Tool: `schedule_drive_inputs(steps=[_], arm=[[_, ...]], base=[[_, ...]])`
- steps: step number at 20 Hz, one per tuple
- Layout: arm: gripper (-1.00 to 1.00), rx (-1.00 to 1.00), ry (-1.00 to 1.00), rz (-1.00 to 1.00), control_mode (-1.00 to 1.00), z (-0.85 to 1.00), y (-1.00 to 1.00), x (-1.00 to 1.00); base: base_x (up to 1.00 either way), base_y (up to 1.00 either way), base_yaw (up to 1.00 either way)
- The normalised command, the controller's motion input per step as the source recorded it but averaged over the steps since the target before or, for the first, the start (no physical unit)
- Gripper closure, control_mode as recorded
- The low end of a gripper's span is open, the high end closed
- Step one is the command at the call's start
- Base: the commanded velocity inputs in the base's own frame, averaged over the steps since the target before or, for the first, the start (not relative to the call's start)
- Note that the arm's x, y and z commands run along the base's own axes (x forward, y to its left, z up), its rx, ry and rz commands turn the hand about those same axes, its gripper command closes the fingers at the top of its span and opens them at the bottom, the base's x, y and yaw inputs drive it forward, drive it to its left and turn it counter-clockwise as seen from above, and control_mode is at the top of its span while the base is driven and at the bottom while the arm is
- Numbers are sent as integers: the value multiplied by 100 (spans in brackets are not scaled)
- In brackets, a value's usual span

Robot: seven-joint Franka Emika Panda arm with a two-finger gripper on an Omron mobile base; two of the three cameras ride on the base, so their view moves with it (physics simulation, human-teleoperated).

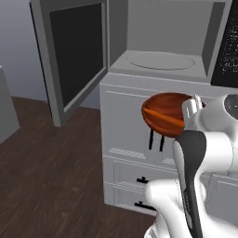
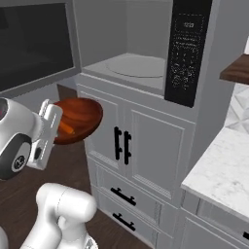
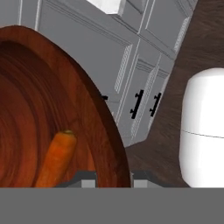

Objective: Pick the carrot from the sink and place it in the bowl. Then pick the bowl and place it in the microwave. Then close the microwave door and press the start button.

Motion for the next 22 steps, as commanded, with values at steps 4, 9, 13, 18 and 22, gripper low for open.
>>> schedule_drive_inputs(steps=[4, 9, 13, 18, 22], arm=[[100, 0, 0, 0, 100, 0, 0, 0], [100, 0, 0, 0, 100, 0, 0, 0], [100, 0, 0, 0, 100, 0, 0, 0], [100, 0, -4, 0, -100, 29, 0, -8], [100, 0, -22, -2, -100, 76, 0, -27]], base=[[64, 7, 4], [34, 0, 4], [0, 0, 3], [0, 0, 1], [0, 0, 0]])
